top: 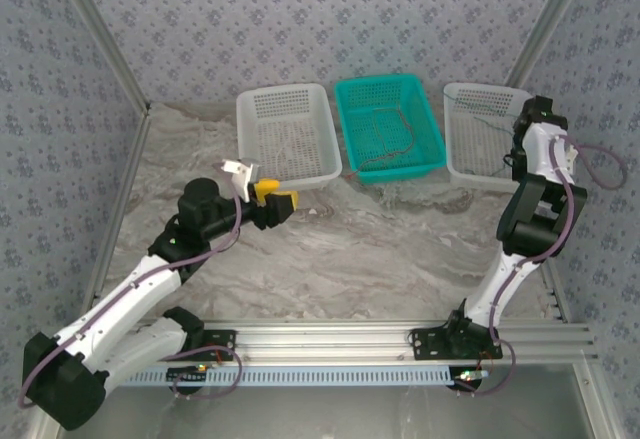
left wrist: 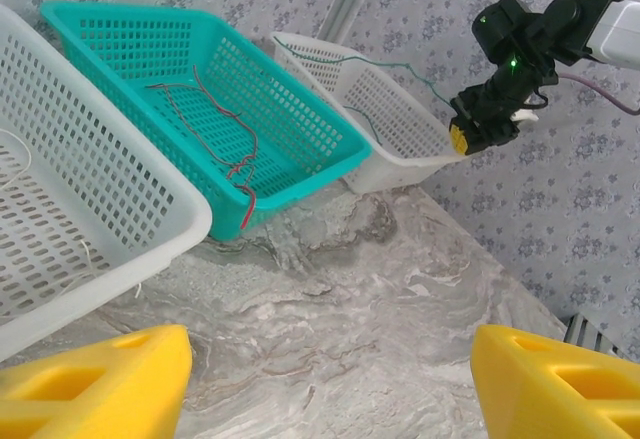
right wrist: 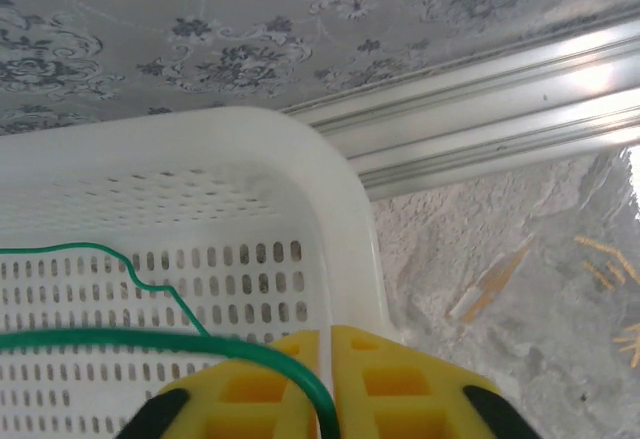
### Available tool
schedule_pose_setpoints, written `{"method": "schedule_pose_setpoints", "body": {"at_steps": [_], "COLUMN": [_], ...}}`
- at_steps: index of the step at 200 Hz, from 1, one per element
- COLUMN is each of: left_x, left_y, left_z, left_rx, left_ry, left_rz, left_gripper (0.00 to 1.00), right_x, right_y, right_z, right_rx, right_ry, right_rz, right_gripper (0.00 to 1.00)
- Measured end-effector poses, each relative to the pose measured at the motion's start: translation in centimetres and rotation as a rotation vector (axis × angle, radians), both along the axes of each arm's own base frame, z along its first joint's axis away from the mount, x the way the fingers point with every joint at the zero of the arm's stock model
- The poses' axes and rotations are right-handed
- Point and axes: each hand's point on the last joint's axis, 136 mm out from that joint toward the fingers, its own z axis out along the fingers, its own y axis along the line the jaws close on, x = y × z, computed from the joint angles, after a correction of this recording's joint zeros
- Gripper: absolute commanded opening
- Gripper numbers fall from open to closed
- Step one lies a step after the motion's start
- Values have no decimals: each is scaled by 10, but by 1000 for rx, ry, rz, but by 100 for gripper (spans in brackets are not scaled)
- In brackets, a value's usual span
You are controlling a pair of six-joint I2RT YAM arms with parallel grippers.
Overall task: Untangle the cables
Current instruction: Place the cable in the container, then reset both arms
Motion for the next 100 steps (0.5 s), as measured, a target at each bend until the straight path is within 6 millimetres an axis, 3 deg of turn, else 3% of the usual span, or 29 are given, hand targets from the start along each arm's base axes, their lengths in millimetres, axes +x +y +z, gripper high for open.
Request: {"method": "schedule_pose_setpoints", "body": {"at_steps": [5,13,18,34,72,100], "left_x": [0,0,0,1,4,12], "left_y": [0,0,0,0,-2,2], "left_z": [0,0,0,-1,-7,-19], "left_rx": [0,0,0,0,12,60], "left_ry": [0,0,0,-1,13,33], "left_rz": [0,0,0,1,7,52], "left_gripper": [74,74,74,74,74,76], "right_x": [0,3,4,13,30,38], "right_y": [-1,-3,-4,-5,0,16], "right_z": [0,1,1,4,15,34], "right_rx": [-4,-9,-12,-19,-43,-98], "right_ry": [5,6,9,-13,-58,-108], "right_rz": [16,40,62,118,323,503], "right_gripper": [45,49,60,77,80,81]}}
